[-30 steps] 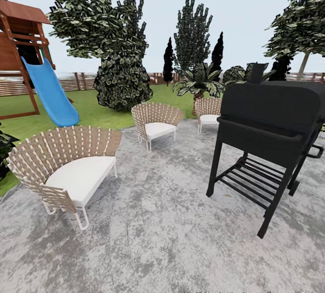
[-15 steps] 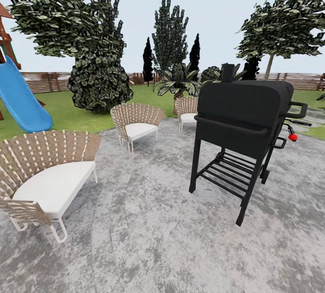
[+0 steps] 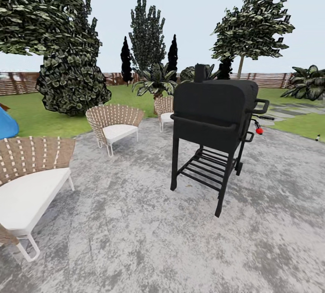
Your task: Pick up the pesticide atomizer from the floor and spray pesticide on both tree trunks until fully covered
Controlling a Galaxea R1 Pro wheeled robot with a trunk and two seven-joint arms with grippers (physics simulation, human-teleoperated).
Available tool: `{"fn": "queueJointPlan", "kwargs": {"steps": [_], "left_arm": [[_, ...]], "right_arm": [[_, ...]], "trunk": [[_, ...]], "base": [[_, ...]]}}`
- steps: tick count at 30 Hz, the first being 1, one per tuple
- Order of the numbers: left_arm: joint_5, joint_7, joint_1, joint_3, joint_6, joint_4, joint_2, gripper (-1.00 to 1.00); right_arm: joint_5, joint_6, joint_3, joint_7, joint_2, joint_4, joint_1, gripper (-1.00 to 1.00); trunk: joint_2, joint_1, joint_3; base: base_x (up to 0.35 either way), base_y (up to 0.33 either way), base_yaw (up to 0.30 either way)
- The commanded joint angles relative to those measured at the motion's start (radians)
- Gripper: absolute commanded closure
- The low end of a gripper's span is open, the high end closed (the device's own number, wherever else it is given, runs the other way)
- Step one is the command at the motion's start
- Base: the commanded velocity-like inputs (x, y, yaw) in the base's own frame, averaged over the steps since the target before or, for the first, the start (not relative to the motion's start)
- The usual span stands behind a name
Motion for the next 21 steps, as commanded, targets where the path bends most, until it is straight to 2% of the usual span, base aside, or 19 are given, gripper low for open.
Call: {"fn": "queueJointPlan", "kwargs": {"steps": [1, 15, 21], "left_arm": [[0.000, 0.001, 0.000, 0.000, -0.003, 0.000, 0.000, -1.00], [0.000, 0.002, 0.000, 0.000, -0.003, 0.000, 0.000, -1.00], [0.003, 0.004, 0.000, 0.000, -0.003, -0.002, 0.001, -1.00]], "right_arm": [[0.000, -0.003, -0.001, 0.000, 0.000, 0.001, -0.001, -1.00], [0.000, -0.003, -0.001, 0.002, 0.000, 0.003, -0.001, -1.00], [-0.001, -0.003, -0.001, 0.002, 0.000, 0.004, -0.001, -1.00]], "trunk": [[0.000, 0.000, -0.001], [0.000, 0.000, -0.001], [0.000, 0.000, -0.001]], "base": [[0.000, -0.240, -0.291], [-0.029, -0.263, -0.293], [-0.001, -0.087, -0.299]]}}
